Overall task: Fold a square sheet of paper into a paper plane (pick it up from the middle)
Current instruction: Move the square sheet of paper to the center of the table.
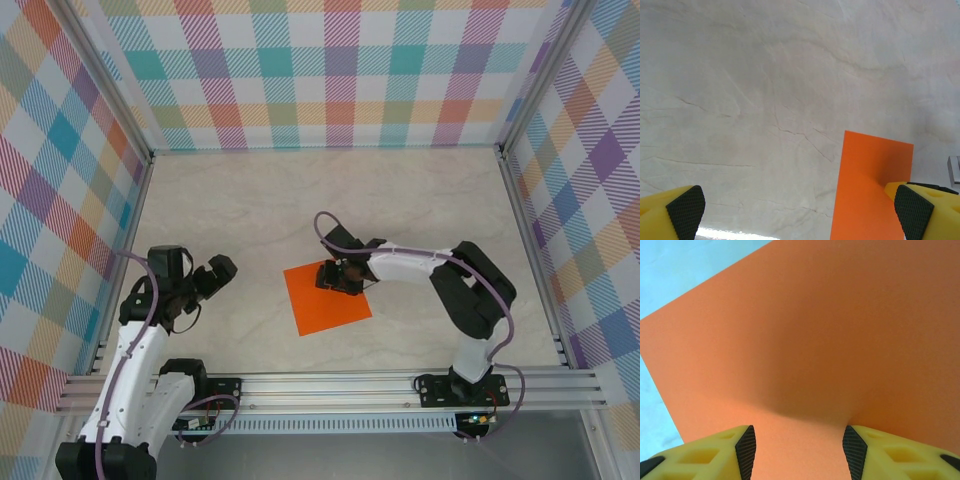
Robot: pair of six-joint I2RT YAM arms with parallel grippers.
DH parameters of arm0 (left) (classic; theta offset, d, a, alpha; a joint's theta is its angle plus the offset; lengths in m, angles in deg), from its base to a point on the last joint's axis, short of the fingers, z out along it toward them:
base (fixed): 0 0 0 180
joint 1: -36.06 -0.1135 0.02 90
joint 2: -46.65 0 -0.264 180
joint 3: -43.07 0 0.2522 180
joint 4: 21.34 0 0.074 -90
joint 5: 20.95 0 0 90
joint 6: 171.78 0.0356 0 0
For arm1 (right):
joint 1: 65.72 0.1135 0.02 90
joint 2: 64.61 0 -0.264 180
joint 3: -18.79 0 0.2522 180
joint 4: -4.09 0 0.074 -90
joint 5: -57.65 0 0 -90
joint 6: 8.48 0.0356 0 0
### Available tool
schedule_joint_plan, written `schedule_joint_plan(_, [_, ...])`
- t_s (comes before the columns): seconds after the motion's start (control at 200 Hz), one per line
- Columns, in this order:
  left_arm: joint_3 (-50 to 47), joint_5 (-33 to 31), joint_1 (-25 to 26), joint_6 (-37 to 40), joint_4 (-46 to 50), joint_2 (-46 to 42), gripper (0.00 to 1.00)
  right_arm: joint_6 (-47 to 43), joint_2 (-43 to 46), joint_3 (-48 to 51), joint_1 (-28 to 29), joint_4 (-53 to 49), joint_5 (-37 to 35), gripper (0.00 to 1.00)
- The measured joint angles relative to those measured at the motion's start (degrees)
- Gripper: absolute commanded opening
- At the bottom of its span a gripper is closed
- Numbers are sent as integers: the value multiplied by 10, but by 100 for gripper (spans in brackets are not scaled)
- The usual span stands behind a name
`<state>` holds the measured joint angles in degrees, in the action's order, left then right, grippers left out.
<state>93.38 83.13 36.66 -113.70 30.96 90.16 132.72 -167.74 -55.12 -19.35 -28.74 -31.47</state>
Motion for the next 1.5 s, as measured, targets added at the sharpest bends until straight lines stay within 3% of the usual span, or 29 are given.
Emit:
schedule_joint_plan(0.21, [-1, 50, 0, 7, -14, 40, 100, 50, 51, 62, 5, 32, -3, 56])
schedule_joint_plan(0.485, [-1, 71, 1, 14, -10, 27, 100, -4, 107, 43, 20, -40, -30, 62])
schedule_joint_plan(0.79, [53, 80, 2, 45, 44, 40, 100, -58, 203, 58, 20, -109, -53, 81])
schedule_joint_plan(0.91, [70, 81, 2, 69, 54, 43, 100, -77, 204, 59, 20, -129, -31, 100])
schedule_joint_plan(1.315, [70, 90, 3, 91, 70, 44, 100, -111, 275, 73, 19, -132, -15, 100])
schedule_joint_plan(1.5, [70, 99, 3, 91, 70, 51, 100, -117, 243, 73, 16, -129, -3, 100])
